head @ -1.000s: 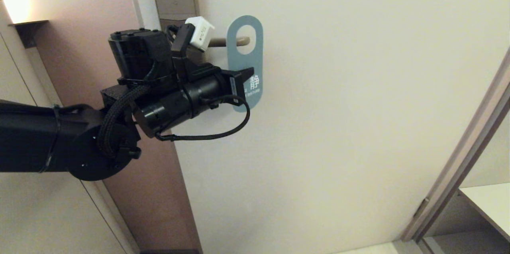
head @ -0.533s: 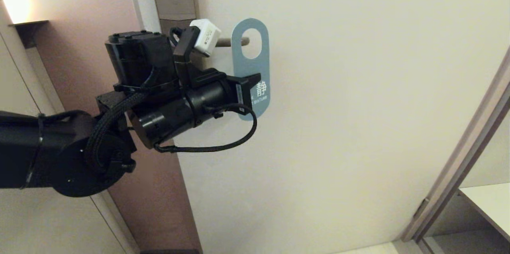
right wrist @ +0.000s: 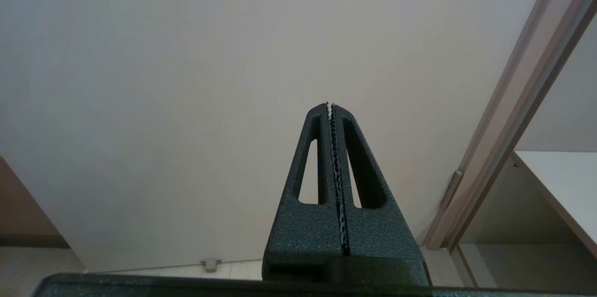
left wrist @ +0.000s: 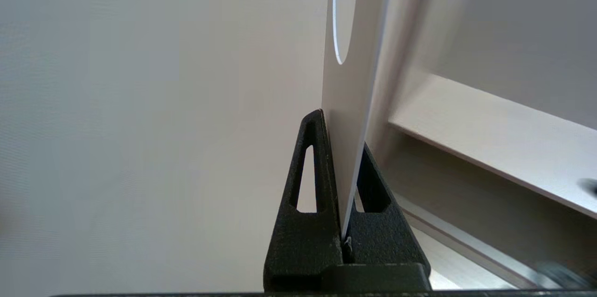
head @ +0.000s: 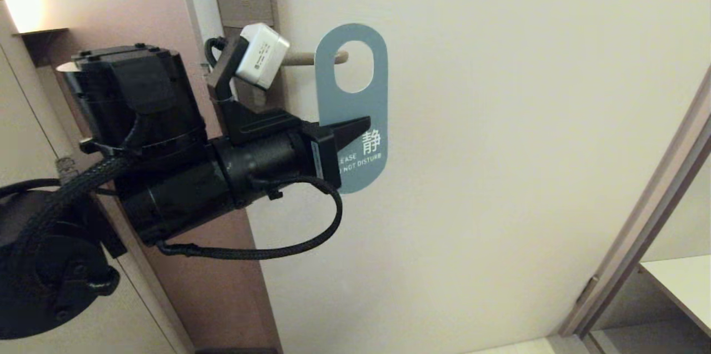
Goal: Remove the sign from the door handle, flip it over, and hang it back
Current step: Hand it to the other hand
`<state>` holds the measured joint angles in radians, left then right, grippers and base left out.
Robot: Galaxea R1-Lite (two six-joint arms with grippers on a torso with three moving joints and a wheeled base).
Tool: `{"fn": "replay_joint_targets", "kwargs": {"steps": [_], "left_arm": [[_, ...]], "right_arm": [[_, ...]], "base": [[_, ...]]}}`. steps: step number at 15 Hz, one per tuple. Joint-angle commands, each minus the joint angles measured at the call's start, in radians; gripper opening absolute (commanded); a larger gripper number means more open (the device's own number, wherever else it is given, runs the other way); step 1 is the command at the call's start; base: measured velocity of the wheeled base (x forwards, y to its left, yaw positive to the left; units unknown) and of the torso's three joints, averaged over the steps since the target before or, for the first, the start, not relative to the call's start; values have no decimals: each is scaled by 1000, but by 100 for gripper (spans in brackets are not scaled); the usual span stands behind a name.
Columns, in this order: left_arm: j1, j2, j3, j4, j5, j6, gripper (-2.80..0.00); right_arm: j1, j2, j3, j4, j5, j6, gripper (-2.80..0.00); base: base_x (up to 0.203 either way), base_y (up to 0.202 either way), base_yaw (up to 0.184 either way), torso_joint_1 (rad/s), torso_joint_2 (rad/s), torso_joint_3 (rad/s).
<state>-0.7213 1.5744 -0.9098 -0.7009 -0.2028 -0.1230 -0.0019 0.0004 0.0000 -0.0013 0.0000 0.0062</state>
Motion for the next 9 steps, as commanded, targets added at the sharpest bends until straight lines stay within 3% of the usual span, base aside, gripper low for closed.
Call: {"fn": "replay_joint_targets", "kwargs": {"steps": [1,7,9], "left_arm": [[-4,-53,15,-3,-44,-1,-280],[-4,-121,14,75,-355,-17,-280],[-4,-108,11,75,-446,-48,-280]], "right_arm": [[0,0,0,0,0,0,-280],[0,0,0,0,0,0,-280],[0,0,0,0,0,0,-280]], "base": [[0,0,0,0,0,0],[0,0,0,0,0,0],[0,0,0,0,0,0]]}}
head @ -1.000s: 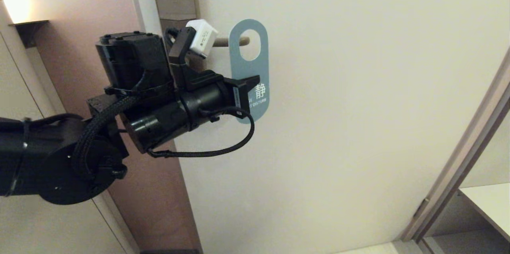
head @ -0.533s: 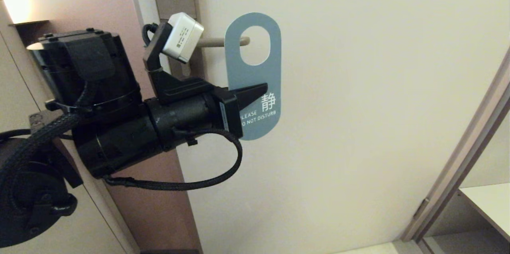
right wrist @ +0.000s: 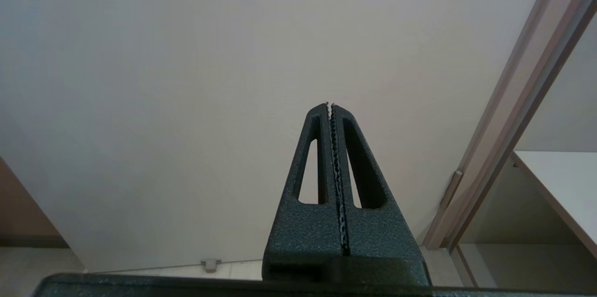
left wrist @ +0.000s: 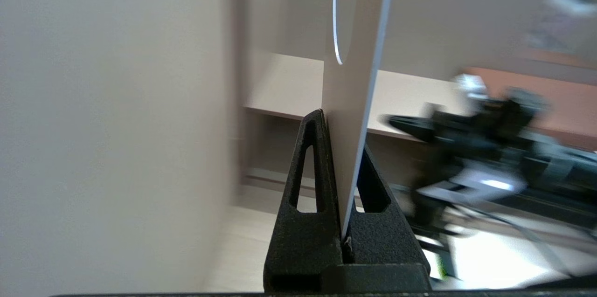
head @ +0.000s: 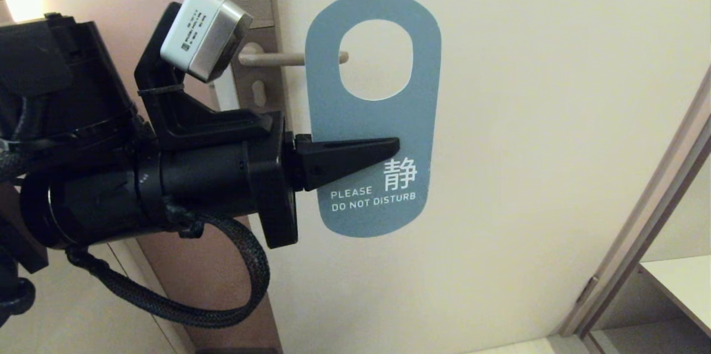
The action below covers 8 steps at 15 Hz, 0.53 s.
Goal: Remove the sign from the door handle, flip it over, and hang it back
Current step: Hand it to the other hand
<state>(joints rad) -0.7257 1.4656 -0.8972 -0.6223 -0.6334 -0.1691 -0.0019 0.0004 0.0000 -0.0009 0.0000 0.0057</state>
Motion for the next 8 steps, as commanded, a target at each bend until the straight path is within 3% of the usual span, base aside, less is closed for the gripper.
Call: {"fn": "replay_joint_targets", "kwargs": {"steps": [1,8], "left_arm": [[0,15,-2,-4,-52,-18,-280],[34,187,-54,-66,-201,-25,-280]], "right_arm": [[0,0,0,-1,0,0,-280],[0,0,0,-1,2,-1,-280]], "base": [[0,0,0,0,0,0],[0,0,0,0,0,0]]}}
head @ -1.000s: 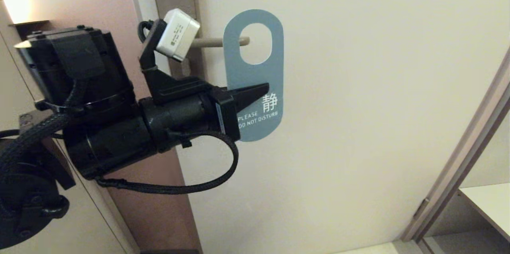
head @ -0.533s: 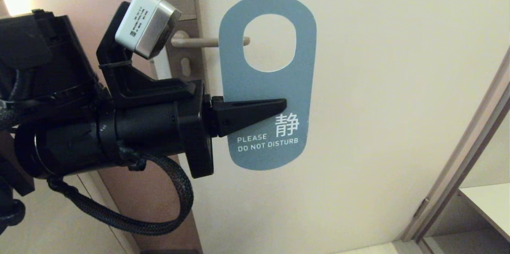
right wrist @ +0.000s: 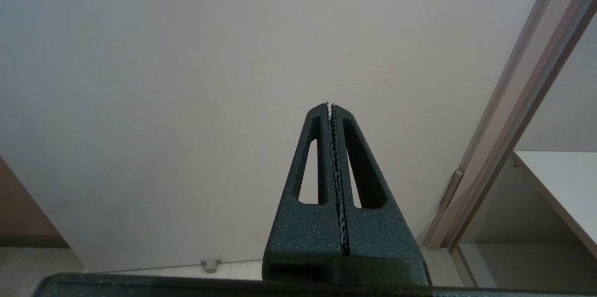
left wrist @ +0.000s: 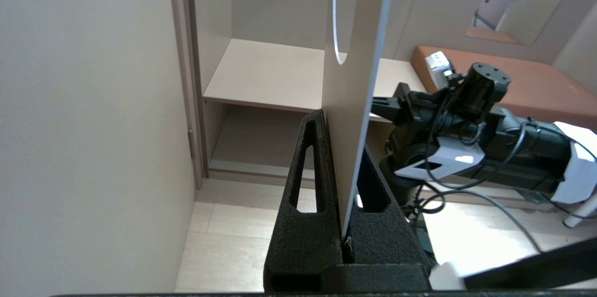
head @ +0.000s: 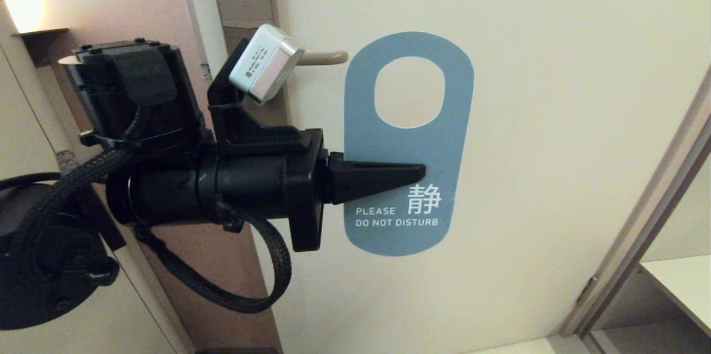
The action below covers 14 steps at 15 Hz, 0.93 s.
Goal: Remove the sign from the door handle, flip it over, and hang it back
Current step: Hand it to the other hand
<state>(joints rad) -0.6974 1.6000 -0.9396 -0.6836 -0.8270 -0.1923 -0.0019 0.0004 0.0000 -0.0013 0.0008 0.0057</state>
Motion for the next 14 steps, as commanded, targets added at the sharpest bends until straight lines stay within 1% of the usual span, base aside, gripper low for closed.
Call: {"fn": "replay_joint_targets", "kwargs": {"steps": [1,6,10,14], "left_arm": [[13,82,-20,-21,-21,-1,-280],[26,187,-31,-108,-29,-12,-280],[19,244,-68,-195,-29,-81,-280],[19,250,-67,-206,-29,-82,-280]], "right_arm": [[0,0,0,0,1,0,-280],[0,0,0,0,2,-9,-280],[0,0,-2,1,4,-9,-280],[0,0,-12,31,4,-10,-280]], "base": [[0,0,0,0,0,0],[0,0,0,0,0,0],[0,0,0,0,0,0],[0,0,0,0,0,0]]}}
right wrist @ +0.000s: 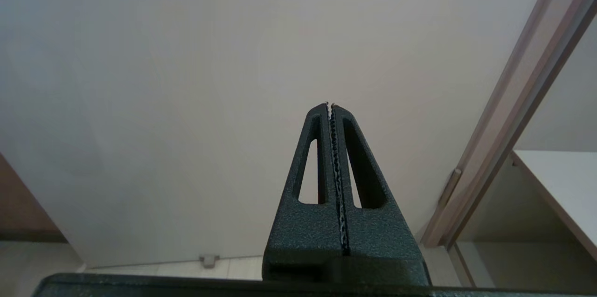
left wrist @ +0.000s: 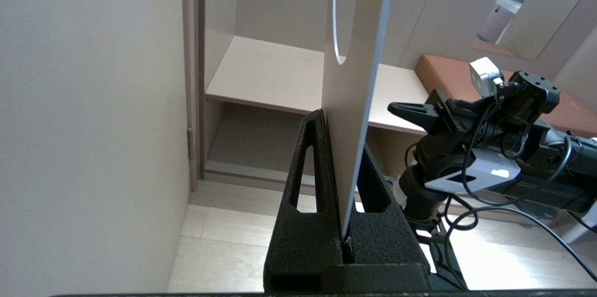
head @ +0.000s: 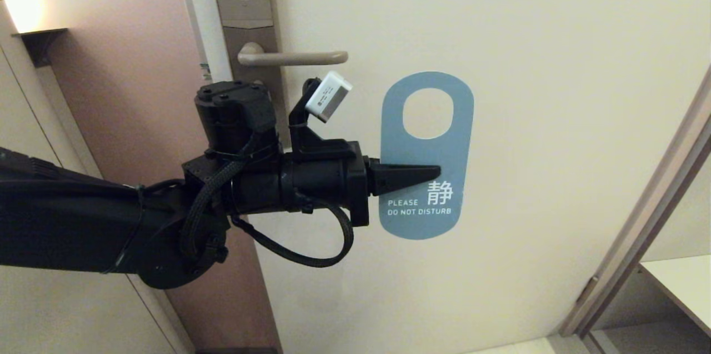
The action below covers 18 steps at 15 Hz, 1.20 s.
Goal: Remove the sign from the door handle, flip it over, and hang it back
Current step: Hand it to the other hand
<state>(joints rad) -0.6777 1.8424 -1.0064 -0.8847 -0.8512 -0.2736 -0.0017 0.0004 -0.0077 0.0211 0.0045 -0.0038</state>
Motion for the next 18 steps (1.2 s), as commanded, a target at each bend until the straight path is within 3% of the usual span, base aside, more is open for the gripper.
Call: {"fn": "replay_joint_targets", "kwargs": {"steps": [1,6,11,13,18], "left_arm": [[1,8,0,-5,-5,-1,-280],[-2,9,3,-5,-5,-1,-280],[-3,11,-9,-8,-9,-1,-280],[-5,20,-21,-11,-11,-4,-280],[-8,108,-143,-11,-68,-10,-280]], "right_arm": [[0,3,-22,31,1,-1,-280],[1,107,-133,98,47,1,-280],[56,396,-303,90,69,5,-280],[68,529,-381,89,137,4,-280],[75,803,-518,88,444,-36,-280]], "base": [[0,0,0,0,0,0],[0,0,0,0,0,0],[0,0,0,0,0,0],[0,0,0,0,0,0],[0,0,0,0,0,0]]}}
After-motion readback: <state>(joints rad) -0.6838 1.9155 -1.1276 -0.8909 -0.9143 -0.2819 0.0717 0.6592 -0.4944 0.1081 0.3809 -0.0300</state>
